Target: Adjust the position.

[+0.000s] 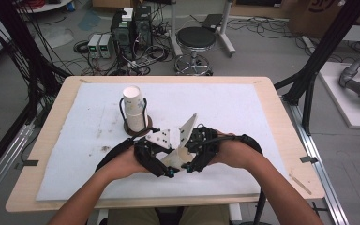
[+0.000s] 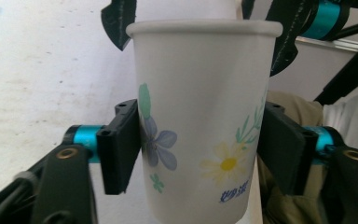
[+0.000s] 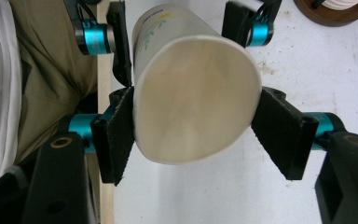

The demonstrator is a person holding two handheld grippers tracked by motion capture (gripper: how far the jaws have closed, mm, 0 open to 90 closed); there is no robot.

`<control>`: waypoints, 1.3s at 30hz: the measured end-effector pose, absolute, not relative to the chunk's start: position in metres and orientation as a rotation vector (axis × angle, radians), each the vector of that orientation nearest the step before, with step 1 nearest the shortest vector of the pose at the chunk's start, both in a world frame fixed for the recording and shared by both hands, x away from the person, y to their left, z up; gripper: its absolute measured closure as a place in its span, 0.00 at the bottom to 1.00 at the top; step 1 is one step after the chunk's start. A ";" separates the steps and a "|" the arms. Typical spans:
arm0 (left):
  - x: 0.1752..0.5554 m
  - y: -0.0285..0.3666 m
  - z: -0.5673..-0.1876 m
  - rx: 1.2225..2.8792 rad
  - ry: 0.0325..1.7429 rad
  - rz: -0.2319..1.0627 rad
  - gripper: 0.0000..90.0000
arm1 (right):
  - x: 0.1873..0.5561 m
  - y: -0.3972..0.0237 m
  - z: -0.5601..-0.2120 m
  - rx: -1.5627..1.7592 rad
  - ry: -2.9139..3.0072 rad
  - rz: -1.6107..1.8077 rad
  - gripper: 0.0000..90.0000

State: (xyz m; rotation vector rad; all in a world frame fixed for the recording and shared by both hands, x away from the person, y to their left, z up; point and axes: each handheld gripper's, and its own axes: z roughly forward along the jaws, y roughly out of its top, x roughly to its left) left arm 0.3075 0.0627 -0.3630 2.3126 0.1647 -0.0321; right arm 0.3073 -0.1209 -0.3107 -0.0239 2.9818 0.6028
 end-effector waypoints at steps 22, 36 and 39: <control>0.306 0.086 -0.378 2.175 0.255 0.017 0.38 | 0.310 -0.157 -0.310 0.216 2.821 1.102 0.23; 0.295 0.152 -0.400 1.910 0.459 0.220 0.38 | 0.302 -0.235 -0.337 0.607 2.428 1.427 0.23; 0.293 0.165 -0.402 1.879 0.478 0.256 0.38 | 0.299 -0.254 -0.354 0.705 2.341 1.439 0.23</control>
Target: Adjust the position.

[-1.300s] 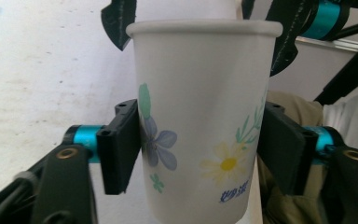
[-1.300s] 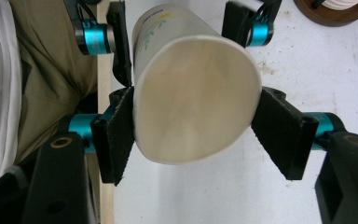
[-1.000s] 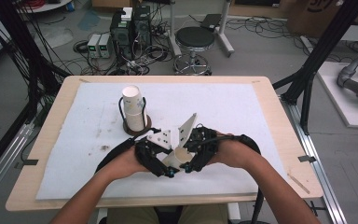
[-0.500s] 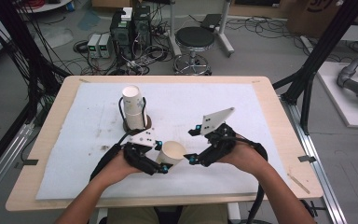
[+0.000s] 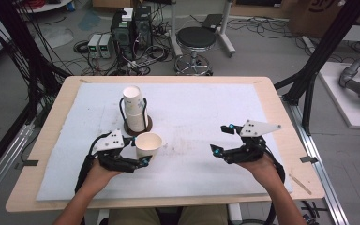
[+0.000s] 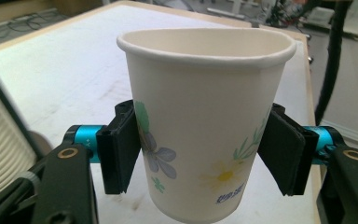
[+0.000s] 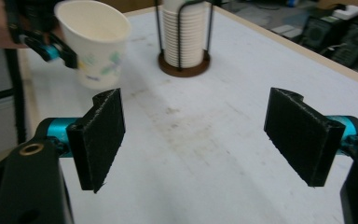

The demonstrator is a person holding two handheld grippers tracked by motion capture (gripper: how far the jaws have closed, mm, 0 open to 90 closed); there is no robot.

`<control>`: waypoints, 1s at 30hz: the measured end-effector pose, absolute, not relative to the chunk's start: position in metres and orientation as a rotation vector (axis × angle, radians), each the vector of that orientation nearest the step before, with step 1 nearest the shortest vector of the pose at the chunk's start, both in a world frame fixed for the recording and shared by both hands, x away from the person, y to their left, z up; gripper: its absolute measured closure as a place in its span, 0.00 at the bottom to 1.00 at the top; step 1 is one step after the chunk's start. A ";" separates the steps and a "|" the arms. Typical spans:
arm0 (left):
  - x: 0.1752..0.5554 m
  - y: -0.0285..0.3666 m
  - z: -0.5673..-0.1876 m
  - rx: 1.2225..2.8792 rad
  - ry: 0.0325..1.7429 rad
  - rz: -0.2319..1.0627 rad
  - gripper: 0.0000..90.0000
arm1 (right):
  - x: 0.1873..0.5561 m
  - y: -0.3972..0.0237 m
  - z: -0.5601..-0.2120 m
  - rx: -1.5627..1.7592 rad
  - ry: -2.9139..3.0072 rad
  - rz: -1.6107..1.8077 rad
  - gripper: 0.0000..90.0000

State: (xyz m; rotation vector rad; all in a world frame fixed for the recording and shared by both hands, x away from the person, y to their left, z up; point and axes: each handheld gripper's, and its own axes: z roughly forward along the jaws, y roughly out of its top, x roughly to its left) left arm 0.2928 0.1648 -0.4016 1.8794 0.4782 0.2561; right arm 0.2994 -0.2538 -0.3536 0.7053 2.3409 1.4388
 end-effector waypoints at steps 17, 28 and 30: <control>0.280 0.219 -0.407 1.701 0.599 0.429 0.37 | 0.293 -0.284 -0.397 0.913 2.193 1.394 0.23; 0.275 0.238 -0.406 1.660 0.646 0.487 0.37 | 0.292 -0.286 -0.397 0.908 2.169 1.377 0.23; 0.274 0.239 -0.406 1.660 0.651 0.499 0.37 | 0.291 -0.286 -0.397 0.911 2.170 1.378 0.23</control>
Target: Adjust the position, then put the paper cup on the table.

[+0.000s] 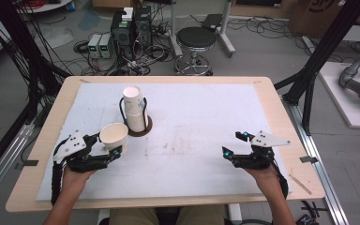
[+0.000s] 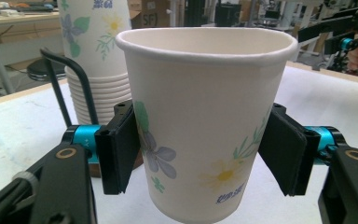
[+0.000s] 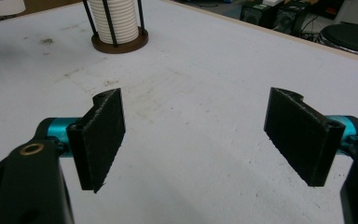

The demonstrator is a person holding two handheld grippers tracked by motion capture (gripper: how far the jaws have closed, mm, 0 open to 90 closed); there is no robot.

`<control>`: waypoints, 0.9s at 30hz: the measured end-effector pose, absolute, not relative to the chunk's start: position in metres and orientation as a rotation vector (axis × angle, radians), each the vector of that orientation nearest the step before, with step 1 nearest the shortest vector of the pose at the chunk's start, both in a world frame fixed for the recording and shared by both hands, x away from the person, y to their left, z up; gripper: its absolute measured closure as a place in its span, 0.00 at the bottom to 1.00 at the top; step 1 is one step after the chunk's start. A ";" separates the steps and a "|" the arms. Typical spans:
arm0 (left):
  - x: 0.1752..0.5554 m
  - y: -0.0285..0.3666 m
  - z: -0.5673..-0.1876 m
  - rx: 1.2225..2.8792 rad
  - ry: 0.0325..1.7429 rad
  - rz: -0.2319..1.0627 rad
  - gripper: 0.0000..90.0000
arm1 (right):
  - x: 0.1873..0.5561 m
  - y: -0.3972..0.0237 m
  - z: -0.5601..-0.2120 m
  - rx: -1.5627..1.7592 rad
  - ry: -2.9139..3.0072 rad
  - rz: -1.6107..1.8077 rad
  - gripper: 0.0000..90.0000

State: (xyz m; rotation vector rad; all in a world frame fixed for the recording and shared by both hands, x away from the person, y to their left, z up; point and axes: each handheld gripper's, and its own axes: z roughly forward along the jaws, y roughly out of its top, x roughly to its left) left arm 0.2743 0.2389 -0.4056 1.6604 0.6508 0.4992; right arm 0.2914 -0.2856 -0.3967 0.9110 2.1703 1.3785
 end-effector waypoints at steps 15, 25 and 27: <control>0.275 0.255 -0.405 1.607 0.696 0.538 0.37 | 0.292 -0.289 -0.396 0.909 2.149 1.385 0.23; 0.293 0.276 -0.412 1.563 0.763 0.598 0.37 | 0.291 -0.288 -0.398 0.886 2.152 1.393 0.23; 0.297 0.279 -0.415 1.570 0.779 0.612 0.37 | 0.291 -0.288 -0.399 0.883 2.153 1.393 0.23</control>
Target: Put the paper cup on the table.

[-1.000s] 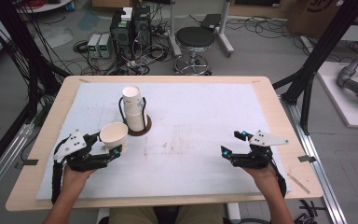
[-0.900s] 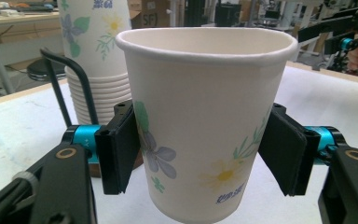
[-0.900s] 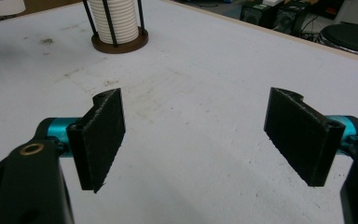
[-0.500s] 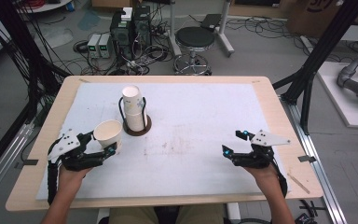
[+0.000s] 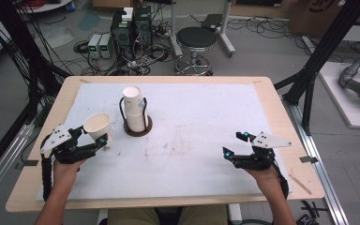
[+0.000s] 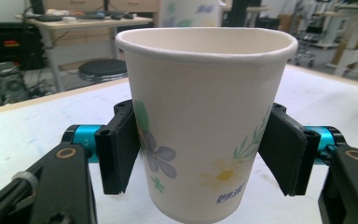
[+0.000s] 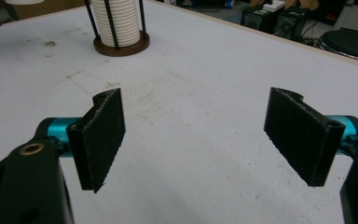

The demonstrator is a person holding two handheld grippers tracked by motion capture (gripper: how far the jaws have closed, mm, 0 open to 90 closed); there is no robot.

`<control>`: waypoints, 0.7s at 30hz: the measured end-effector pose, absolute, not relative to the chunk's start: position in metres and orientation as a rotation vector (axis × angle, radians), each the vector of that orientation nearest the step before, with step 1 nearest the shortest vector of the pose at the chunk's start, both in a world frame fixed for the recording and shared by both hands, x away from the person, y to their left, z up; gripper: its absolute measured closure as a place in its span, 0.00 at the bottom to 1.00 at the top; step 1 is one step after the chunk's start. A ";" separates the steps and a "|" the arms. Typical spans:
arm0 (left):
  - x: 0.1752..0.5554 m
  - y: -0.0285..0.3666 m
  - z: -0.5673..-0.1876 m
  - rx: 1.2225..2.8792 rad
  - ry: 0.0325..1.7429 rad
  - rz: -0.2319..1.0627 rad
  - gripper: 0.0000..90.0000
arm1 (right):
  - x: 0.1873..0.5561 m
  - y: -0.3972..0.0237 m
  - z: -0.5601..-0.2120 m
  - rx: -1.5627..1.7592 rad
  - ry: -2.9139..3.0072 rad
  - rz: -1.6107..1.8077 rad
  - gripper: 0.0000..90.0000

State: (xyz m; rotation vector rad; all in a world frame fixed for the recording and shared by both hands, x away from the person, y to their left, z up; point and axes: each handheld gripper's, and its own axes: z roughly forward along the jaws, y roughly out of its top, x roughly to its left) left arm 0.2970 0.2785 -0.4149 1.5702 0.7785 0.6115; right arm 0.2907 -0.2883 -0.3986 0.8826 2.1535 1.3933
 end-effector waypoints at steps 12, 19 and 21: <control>0.318 0.294 -0.436 1.613 0.872 0.615 0.38 | 0.290 -0.288 -0.398 0.891 2.152 1.400 0.23; 0.325 0.291 -0.444 1.718 0.968 0.635 0.38 | 0.290 -0.288 -0.399 0.896 2.153 1.399 0.23; 0.326 0.290 -0.445 1.758 0.990 0.655 0.38 | 0.290 -0.288 -0.399 0.897 2.154 1.398 0.23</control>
